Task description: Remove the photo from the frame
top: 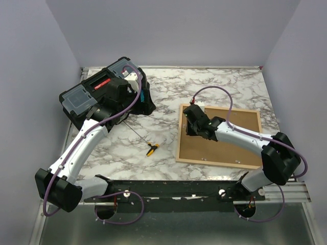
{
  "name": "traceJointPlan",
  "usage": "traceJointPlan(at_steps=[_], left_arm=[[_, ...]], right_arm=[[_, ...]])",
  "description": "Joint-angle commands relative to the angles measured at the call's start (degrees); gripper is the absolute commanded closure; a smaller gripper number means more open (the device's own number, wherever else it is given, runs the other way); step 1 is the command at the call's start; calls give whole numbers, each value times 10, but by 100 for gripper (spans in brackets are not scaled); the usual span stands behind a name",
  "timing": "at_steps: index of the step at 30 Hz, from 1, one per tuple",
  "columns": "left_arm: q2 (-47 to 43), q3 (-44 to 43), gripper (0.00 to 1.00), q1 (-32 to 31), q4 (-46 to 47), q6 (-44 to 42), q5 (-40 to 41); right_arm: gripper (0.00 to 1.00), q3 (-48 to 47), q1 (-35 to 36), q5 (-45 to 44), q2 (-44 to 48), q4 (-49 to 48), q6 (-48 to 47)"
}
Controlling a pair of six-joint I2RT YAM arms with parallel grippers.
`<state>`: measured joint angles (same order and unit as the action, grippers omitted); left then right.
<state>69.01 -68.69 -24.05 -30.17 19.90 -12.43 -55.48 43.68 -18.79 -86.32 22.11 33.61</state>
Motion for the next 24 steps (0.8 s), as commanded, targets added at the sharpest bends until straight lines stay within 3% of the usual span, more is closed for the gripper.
traceJointPlan(at_steps=[1,6,12,24], left_arm=[[3,-15,23,3,-8,-7,4],[2,-14,23,3,-8,-7,6],[2,-15,23,3,-6,-7,4],[11,-15,23,3,-7,-4,0]], right_arm=[[99,8,4,4,10,39,5],[99,2,3,-4,41,58,3],[99,24,4,34,100,12,-1],[99,33,4,46,52,-19,-2]])
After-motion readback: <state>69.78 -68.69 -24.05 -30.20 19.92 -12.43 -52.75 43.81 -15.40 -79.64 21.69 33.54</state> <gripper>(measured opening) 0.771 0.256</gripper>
